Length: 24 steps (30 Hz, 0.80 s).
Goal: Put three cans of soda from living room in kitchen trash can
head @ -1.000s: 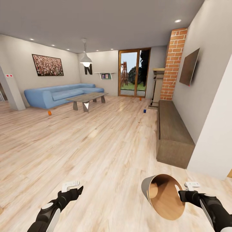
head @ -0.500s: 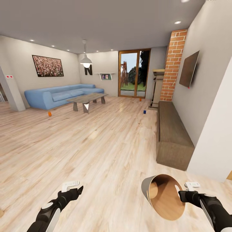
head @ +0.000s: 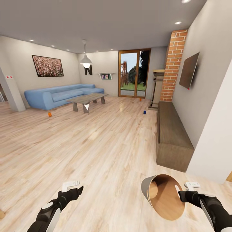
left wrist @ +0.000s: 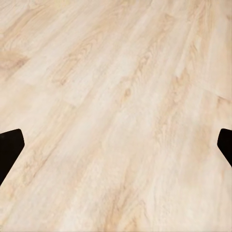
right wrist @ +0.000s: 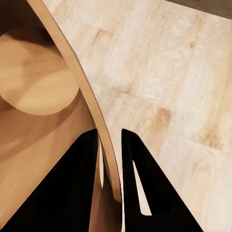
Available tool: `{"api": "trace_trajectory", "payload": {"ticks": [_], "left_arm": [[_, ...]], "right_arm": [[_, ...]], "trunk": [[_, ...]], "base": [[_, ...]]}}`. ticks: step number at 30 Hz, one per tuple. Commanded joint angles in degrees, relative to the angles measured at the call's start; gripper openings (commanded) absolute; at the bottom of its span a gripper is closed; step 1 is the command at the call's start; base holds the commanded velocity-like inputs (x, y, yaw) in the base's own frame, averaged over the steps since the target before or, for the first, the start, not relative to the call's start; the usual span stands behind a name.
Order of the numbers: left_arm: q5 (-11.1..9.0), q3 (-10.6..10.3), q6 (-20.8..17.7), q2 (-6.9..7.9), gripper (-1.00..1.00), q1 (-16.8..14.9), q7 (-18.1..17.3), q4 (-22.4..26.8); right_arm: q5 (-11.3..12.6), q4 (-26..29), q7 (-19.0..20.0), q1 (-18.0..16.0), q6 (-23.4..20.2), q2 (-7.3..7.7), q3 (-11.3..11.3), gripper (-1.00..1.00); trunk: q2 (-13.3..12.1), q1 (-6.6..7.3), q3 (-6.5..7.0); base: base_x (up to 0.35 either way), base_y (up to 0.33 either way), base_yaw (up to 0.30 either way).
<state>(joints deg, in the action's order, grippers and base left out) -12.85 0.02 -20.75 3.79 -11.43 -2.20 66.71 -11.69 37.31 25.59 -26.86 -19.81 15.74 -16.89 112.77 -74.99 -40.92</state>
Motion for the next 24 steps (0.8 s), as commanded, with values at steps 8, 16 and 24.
{"api": "trace_trajectory", "payload": {"ticks": [8, 16, 24], "left_arm": [[0.0, 0.0, 0.0, -0.01, 1.0, 0.0, 0.0, 0.0], [-0.2, 0.0, 0.0, 0.05, 1.0, 0.0, 0.0, 0.0], [-0.1, 0.0, 0.6, 0.04, 1.0, 0.2, -0.1, 0.2]], "right_arm": [[0.7, 0.0, 0.2, 0.0, -0.1, -0.01, -0.1, -1.0], [0.6, 0.0, 0.2, 0.0, -0.1, -0.01, -0.1, -1.0], [0.7, 0.0, 0.3, 0.0, -0.1, -0.17, -0.2, -1.0]], "trunk": [[-3.2, 1.77, 0.76], [-6.4, 3.52, 1.48], [-7.6, 4.18, 1.84]], "base": [[0.0, 0.0, 0.0], [0.0, 0.0, 0.0], [0.0, 0.0, 0.0]]}}
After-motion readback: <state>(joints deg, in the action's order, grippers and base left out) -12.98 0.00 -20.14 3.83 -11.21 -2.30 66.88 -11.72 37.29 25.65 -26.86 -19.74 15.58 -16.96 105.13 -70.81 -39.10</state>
